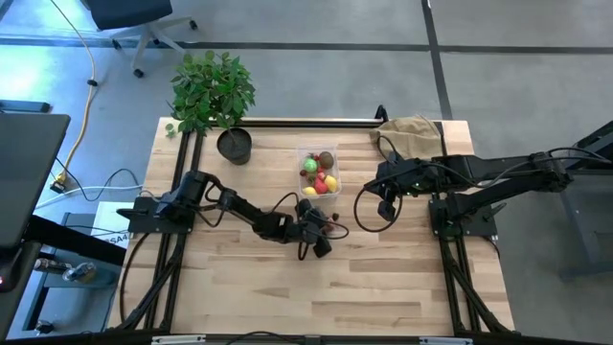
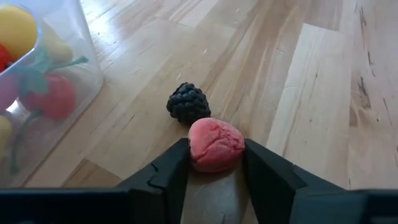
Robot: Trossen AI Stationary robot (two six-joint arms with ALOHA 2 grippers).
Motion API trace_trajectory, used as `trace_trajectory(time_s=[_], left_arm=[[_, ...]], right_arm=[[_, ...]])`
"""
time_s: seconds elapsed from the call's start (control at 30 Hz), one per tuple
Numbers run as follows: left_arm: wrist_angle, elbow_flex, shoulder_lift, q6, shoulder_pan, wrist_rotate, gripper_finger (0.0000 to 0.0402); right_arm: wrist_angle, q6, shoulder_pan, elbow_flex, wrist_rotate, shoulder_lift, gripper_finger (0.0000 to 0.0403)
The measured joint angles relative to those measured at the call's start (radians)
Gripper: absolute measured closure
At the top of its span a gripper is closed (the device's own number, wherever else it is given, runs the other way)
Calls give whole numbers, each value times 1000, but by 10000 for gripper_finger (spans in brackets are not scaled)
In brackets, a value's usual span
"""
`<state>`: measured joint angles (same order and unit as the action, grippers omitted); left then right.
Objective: Pick and placing Produce into tupperware
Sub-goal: Put the pink peach into the transparent bin
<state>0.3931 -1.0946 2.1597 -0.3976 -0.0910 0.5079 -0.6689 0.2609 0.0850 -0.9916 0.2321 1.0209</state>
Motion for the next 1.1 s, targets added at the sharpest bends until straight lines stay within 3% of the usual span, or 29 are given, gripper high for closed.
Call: trace_trajectory(time_s=[0.6, 1.1], left_arm=[[7, 0, 0, -2, -8, 1, 288], [151, 0, -6, 18, -69, 109, 289]], right_arm=[[0, 0, 0, 0, 0, 0, 379], [0, 0, 0, 0, 0, 0, 379]])
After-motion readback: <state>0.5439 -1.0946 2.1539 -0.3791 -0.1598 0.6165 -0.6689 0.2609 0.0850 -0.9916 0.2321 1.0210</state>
